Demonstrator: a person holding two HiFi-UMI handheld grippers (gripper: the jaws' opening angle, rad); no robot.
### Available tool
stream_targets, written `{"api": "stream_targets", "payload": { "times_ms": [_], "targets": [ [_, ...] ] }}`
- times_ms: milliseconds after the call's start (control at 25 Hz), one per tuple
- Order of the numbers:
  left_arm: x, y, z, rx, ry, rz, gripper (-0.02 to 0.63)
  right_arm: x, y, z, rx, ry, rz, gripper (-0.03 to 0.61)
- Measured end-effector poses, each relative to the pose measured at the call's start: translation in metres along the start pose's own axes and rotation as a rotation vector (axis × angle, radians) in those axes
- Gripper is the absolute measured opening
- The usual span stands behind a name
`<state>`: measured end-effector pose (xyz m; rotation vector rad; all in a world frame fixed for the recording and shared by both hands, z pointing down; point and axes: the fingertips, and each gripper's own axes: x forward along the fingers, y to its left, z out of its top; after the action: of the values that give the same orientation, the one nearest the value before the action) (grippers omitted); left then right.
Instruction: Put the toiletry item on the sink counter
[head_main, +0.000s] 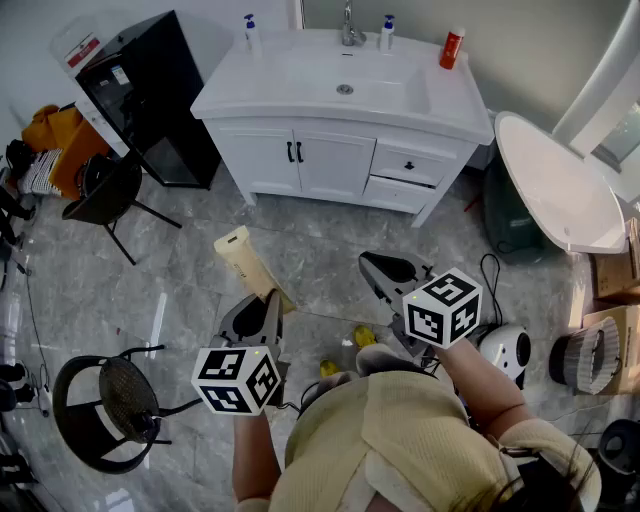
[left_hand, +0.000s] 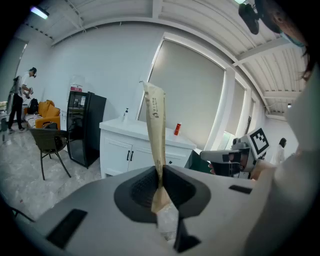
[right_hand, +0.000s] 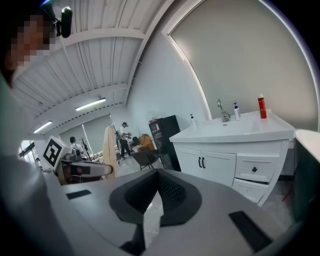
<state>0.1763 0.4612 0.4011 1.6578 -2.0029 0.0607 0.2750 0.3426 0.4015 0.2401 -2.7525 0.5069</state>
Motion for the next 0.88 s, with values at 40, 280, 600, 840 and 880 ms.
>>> {"api": "stream_targets", "payload": {
  "times_ms": [40, 280, 600, 840, 880],
  "targets": [
    [-0.002, 0.000, -0.001, 0.001, -0.002, 0.001, 0.067, -0.001, 0.001, -0.001, -0.001, 0.000, -0.001, 0.026],
    [-0.014, -0.002, -0.011, 0.009, 0.001, -0.004, 0.069, -0.006, 0.012, -0.007, 0.009, -0.016, -0.002, 0.026],
    [-0.034, 0.009, -0.015, 0.021, -0.001, 0.008, 0.069, 0.000, 0.032, -0.010, 0.003, -0.005, 0.017, 0.026],
    [-0.045, 0.019, -0.018, 0.032, 0.001, 0.021, 0.068, 0.010, 0.047, -0.011, -0.020, 0.020, 0.044, 0.026],
    [-0.044, 0.021, -0.019, 0.027, 0.002, 0.025, 0.069, 0.013, 0.047, -0.011, -0.029, 0.026, 0.048, 0.026]
  ]
}}
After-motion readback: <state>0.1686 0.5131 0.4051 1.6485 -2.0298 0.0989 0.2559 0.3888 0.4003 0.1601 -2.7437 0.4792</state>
